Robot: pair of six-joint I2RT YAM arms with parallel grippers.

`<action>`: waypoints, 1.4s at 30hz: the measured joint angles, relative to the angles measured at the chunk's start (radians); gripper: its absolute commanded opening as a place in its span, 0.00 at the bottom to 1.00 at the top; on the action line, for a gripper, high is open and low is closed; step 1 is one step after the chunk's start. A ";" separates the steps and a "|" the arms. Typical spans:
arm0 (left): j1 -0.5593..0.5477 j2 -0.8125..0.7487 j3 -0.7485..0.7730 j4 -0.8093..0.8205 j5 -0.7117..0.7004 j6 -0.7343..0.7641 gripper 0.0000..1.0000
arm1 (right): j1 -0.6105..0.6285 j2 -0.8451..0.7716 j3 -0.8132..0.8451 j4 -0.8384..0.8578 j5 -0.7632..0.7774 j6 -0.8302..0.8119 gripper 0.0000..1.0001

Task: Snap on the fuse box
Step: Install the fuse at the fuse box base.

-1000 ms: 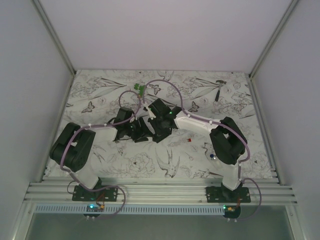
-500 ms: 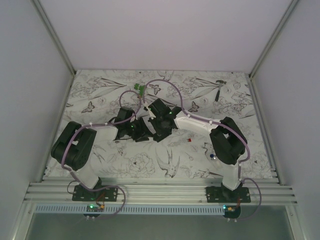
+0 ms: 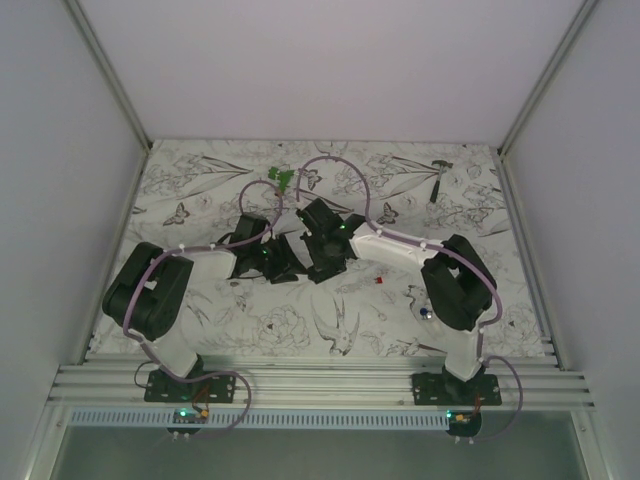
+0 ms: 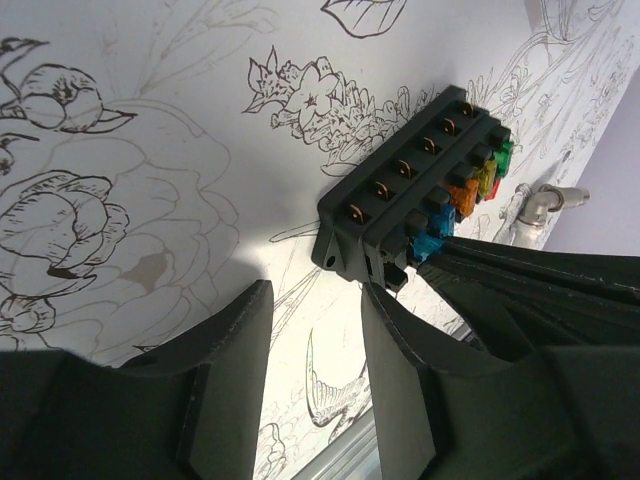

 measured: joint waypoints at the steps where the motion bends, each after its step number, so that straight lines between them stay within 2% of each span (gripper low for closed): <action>1: 0.000 0.000 0.001 -0.002 0.000 0.000 0.43 | 0.000 -0.005 -0.007 0.001 0.008 0.024 0.00; 10: 0.000 0.000 0.026 -0.022 0.009 0.008 0.43 | 0.028 -0.044 -0.059 -0.002 0.113 0.211 0.01; 22: -0.022 0.001 0.058 -0.032 0.027 0.011 0.43 | 0.031 -0.046 -0.059 -0.006 0.142 0.227 0.00; 26: -0.029 0.006 0.073 -0.032 0.027 0.011 0.43 | 0.031 -0.048 -0.059 -0.006 0.142 0.227 0.15; 30: -0.031 0.015 0.078 -0.033 0.027 0.011 0.43 | 0.031 -0.052 -0.059 -0.005 0.138 0.219 0.26; 42: -0.035 0.023 0.084 -0.053 0.034 0.011 0.42 | 0.025 -0.113 -0.058 0.004 0.131 0.177 0.27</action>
